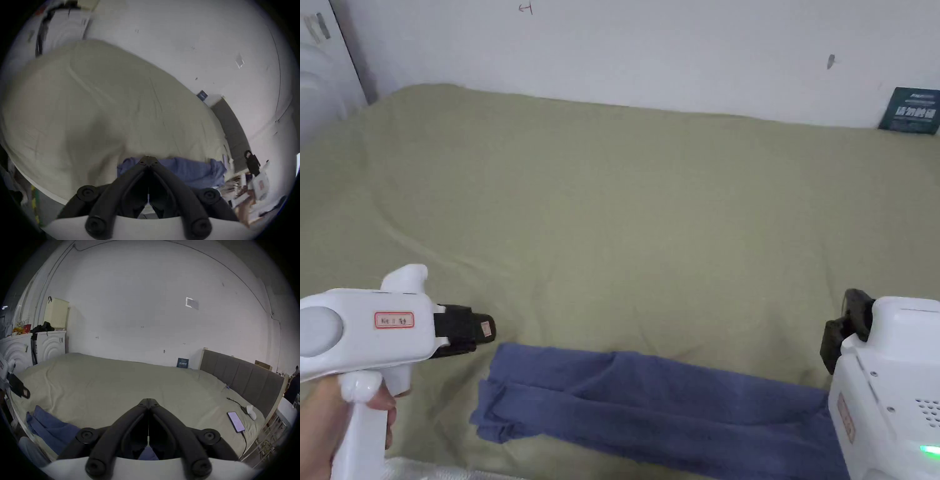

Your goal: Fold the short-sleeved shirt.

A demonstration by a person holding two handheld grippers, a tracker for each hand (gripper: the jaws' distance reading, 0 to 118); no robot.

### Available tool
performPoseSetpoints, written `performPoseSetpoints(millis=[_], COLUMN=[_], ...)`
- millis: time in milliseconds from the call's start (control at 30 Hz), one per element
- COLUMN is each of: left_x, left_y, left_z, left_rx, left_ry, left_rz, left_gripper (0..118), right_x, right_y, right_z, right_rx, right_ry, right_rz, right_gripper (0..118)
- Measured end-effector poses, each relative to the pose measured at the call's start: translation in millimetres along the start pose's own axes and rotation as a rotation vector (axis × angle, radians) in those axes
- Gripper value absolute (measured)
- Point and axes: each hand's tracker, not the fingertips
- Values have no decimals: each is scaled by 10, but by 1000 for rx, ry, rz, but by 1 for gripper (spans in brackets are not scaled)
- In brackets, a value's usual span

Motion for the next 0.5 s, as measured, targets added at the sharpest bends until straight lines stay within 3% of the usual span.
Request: performPoseSetpoints(millis=[167, 233, 267, 300, 333, 500], left_x=[-514, -617, -646, -663, -681, -684], left_y=[65, 90, 79, 75, 65, 139], left_z=[-187, -251, -278, -302, -331, -434], left_rx=[-164, -214, -219, -217, -228, -246], left_ry=[-134, -187, -187, -190, -214, -281], left_rz=[115, 127, 129, 119, 121, 166], left_gripper=[2, 18, 40, 74, 118, 114], right_x=[-178, -225, -252, -272, -295, -341], right_y=[-21, -41, -46, -54, -69, -86], right_z=[43, 45, 36, 29, 23, 8], right_rx=[3, -5, -13, -14, -21, -40], right_ry=[20, 29, 36, 37, 43, 55], right_rz=[5, -3, -3, -3, 0, -12], right_gripper=[1, 1, 1, 1, 1, 1])
